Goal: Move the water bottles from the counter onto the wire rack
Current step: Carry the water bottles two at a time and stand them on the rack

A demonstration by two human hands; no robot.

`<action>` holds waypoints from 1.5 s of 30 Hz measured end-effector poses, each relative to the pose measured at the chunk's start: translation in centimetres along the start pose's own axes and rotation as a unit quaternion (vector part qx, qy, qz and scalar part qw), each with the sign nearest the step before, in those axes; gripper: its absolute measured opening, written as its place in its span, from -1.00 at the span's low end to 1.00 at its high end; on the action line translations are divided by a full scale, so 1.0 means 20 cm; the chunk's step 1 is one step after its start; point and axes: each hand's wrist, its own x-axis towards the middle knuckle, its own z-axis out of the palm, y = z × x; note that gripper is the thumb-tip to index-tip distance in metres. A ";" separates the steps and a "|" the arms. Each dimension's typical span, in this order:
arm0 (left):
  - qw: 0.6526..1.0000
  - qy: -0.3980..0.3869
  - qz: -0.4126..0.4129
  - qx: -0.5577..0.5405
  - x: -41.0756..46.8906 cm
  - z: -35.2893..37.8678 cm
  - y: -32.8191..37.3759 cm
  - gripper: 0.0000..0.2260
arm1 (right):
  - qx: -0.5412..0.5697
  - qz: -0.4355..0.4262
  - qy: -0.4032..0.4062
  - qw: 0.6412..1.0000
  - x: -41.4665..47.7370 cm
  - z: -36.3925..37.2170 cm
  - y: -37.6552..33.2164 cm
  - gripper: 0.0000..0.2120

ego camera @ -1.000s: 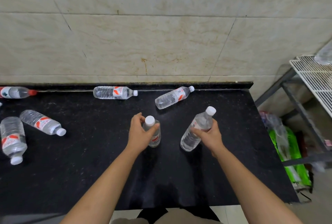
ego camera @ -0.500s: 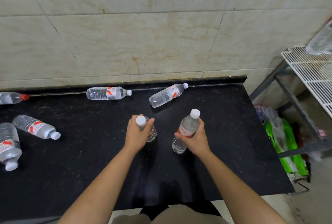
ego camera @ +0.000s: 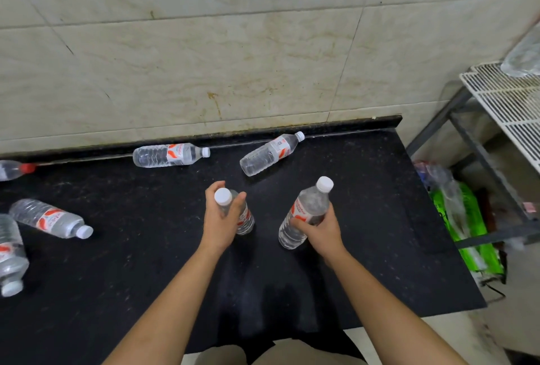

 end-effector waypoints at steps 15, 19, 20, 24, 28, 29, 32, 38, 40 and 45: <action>0.997 -0.066 0.003 -0.036 0.14 0.17 0.18 -0.73 | 0.263 0.030 0.182 0.947 -0.37 -0.33 -0.13 -0.39; 0.985 -0.156 0.043 -0.050 -0.08 0.48 0.42 -0.63 | 0.331 0.031 0.208 0.920 -0.42 -0.59 -0.24 -0.27; 0.983 -0.171 0.056 -0.049 -0.14 0.55 0.49 -0.59 | 0.338 0.017 0.197 0.920 -0.44 -0.66 -0.27 -0.25; 0.971 -0.207 0.109 -0.044 -0.40 0.82 0.75 -0.49 | 0.379 -0.065 0.134 0.913 -0.55 -1.03 -0.32 -0.46; 0.962 -0.206 0.168 -0.056 -0.69 1.13 0.95 -0.53 | 0.374 -0.148 0.135 0.906 -0.72 -1.48 -0.30 -0.40; 0.960 -0.207 0.176 -0.067 -0.77 1.23 0.99 -0.55 | 0.367 -0.165 0.142 0.904 -0.77 -1.60 -0.27 -0.33; 0.954 -0.213 0.185 -0.098 -1.01 1.52 1.10 -0.50 | 0.365 -0.174 0.172 0.898 -0.90 -1.97 -0.18 -0.23; 0.939 -0.231 0.222 -0.122 -1.39 1.99 1.32 -0.47 | 0.224 -0.201 0.291 0.908 -1.08 -2.57 -0.04 -0.48; 0.936 -0.225 0.242 -0.121 -1.46 2.10 1.39 -0.44 | 0.212 -0.201 0.320 0.901 -1.07 -2.72 -0.03 -0.43; 0.920 -0.195 0.326 -0.098 -1.48 2.32 1.54 -0.48 | 0.178 -0.250 0.335 0.891 -0.98 -3.00 -0.16 -0.59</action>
